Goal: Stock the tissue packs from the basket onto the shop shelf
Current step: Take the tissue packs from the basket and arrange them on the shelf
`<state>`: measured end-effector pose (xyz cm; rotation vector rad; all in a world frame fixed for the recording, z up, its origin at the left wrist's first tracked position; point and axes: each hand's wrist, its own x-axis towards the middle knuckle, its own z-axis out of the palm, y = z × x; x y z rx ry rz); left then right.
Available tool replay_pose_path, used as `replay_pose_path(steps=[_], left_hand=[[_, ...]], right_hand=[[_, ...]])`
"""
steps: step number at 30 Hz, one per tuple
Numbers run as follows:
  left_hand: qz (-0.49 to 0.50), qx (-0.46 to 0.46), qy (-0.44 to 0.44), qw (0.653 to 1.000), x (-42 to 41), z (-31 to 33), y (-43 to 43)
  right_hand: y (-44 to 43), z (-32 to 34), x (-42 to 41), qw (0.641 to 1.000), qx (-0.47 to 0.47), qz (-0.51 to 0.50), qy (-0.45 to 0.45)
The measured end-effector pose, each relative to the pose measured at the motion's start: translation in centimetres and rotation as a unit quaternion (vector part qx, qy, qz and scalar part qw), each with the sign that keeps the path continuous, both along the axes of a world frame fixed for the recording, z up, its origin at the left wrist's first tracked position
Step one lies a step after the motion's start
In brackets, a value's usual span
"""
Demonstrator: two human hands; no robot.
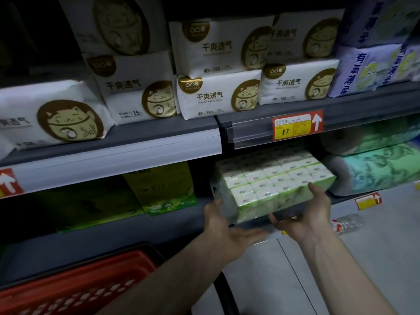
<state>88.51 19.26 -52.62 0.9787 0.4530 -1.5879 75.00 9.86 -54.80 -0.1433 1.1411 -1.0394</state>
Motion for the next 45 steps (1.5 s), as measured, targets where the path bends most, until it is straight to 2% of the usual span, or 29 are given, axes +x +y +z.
replay_pose_path(steps=[2, 6, 9, 19, 22, 25, 27, 29, 31, 33, 35, 37, 38, 40, 42, 43, 45], left_hand=[[0.035, -0.029, 0.039, 0.998, 0.2, 0.4, -0.2], [0.005, -0.063, 0.005, 0.998, 1.3, 0.2, -1.1], [0.0, -0.073, -0.024, 0.997, 2.3, -0.1, -2.3], [-0.002, -0.052, -0.045, 0.998, 3.2, 1.2, -2.8], [-0.011, -0.046, -0.05, 0.998, 3.4, 1.3, -1.9], [-0.037, -0.046, -0.064, 0.996, 3.7, 1.4, -0.4], [-0.058, -0.052, -0.083, 0.994, 3.7, 1.6, 1.1], [-0.077, -0.068, -0.117, 0.988, 3.9, 2.0, 3.0], [-0.098, -0.095, -0.178, 0.974, 4.4, 2.7, 5.6], [-0.129, -0.115, -0.261, 0.95, 5.4, 3.6, 8.6], [-0.141, -0.119, -0.345, 0.92, 6.8, 4.4, 12.1], [-0.137, -0.113, -0.411, 0.894, 8.5, 4.9, 15.7], [-0.138, -0.108, -0.438, 0.882, 9.3, 5.1, 17.6], [-0.15, -0.093, -0.486, 0.856, 10.9, 5.4, 21.4], [-0.169, -0.073, -0.557, 0.81, 12.4, 5.3, 25.2], [-0.187, -0.058, -0.61, 0.768, 13.1, 5.2, 27.1], [-0.235, -0.02, -0.717, 0.656, 14.2, 5.1, 30.5]], right_hand=[[0.3, 0.3, -0.4, 0.999, -0.009, 0.002, -0.033], [0.4, 0.3, -0.5, 0.996, -0.046, 0.035, -0.072], [-0.1, 0.2, 0.1, 0.994, -0.06, 0.042, -0.082], [-1.6, -1.1, 1.6, 0.996, -0.054, 0.029, -0.068], [-1.5, -1.3, 1.6, 0.998, -0.037, 0.035, -0.033], [-0.5, -0.8, 1.9, 0.993, -0.026, 0.087, 0.072], [0.8, -0.1, 2.4, 0.977, -0.049, 0.15, 0.142], [2.1, 0.7, 3.0, 0.948, -0.086, 0.236, 0.197], [4.1, 1.9, 3.9, 0.899, -0.135, 0.324, 0.262], [6.6, 2.8, 5.1, 0.833, -0.206, 0.38, 0.346], [9.5, 3.4, 6.1, 0.748, -0.304, 0.405, 0.428], [12.8, 3.7, 7.0, 0.669, -0.379, 0.434, 0.469], [14.3, 3.8, 7.5, 0.638, -0.402, 0.45, 0.477], [17.3, 4.4, 8.3, 0.605, -0.424, 0.484, 0.47], [20.2, 4.8, 9.2, 0.573, -0.446, 0.509, 0.462], [21.5, 5.1, 9.6, 0.555, -0.455, 0.519, 0.464], [24.1, 5.7, 10.4, 0.524, -0.467, 0.536, 0.47]])
